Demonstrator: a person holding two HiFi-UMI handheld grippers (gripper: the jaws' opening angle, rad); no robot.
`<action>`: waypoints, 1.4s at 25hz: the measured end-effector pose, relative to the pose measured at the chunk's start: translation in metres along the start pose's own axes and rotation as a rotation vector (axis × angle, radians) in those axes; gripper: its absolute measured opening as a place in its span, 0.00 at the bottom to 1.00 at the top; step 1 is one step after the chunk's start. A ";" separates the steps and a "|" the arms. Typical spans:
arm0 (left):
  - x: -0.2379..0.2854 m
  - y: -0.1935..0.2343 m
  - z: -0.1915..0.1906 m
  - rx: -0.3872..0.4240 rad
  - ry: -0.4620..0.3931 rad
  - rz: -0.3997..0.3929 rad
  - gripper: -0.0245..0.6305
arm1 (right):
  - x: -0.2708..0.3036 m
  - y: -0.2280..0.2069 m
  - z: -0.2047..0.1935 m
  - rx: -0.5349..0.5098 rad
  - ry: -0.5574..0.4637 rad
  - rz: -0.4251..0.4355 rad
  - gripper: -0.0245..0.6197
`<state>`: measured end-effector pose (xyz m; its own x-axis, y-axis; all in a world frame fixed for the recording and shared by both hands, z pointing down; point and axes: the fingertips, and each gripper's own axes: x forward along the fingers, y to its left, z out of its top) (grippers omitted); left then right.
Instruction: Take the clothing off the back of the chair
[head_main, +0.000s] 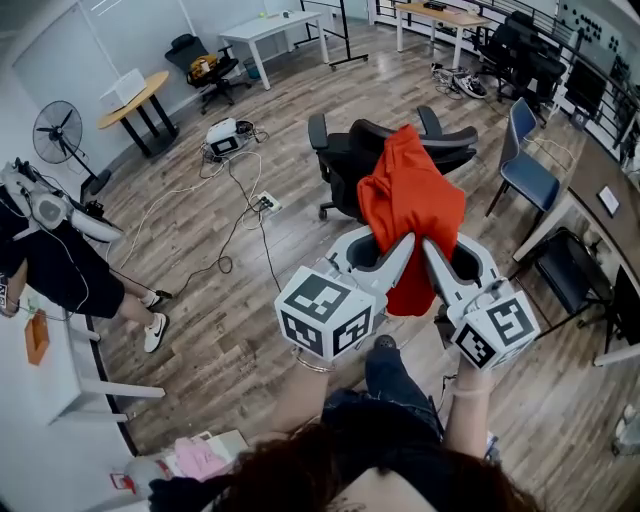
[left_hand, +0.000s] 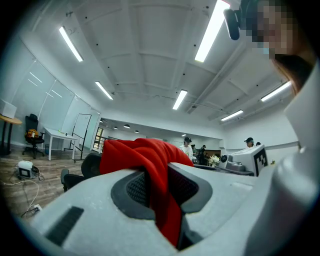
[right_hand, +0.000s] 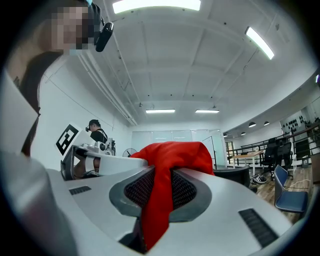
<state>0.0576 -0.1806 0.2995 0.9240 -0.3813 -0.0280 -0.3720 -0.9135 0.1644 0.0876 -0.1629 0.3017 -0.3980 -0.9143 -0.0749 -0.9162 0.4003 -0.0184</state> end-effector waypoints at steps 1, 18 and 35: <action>-0.001 -0.002 0.000 -0.001 -0.003 0.000 0.15 | -0.002 0.001 0.001 -0.002 0.000 0.001 0.15; -0.047 -0.035 -0.015 0.025 0.014 0.009 0.15 | -0.038 0.048 -0.007 -0.015 0.007 -0.018 0.14; -0.062 -0.055 -0.010 0.041 0.005 0.023 0.15 | -0.055 0.063 0.001 -0.022 0.013 -0.010 0.14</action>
<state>0.0215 -0.1057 0.3023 0.9157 -0.4014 -0.0193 -0.3961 -0.9097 0.1247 0.0520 -0.0877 0.3035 -0.3894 -0.9190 -0.0620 -0.9208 0.3900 0.0025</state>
